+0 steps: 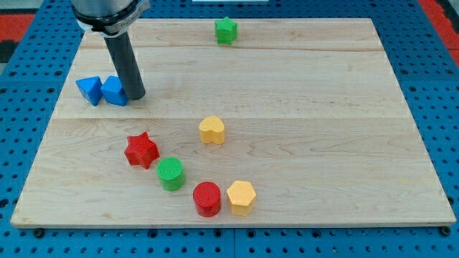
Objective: Separate the blue triangle from blue cube
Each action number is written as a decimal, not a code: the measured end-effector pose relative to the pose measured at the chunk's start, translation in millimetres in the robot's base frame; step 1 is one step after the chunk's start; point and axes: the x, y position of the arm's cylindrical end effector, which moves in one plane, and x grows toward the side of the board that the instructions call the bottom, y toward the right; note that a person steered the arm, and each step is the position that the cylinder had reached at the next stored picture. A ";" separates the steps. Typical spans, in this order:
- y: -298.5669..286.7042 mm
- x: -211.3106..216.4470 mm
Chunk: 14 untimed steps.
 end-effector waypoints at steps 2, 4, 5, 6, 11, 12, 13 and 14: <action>-8.3 54.0; -110.1 78.9; -143.5 88.2; -136.4 52.9; -21.4 -12.8; -7.9 -12.8; 17.1 -12.8; 63.9 -38.1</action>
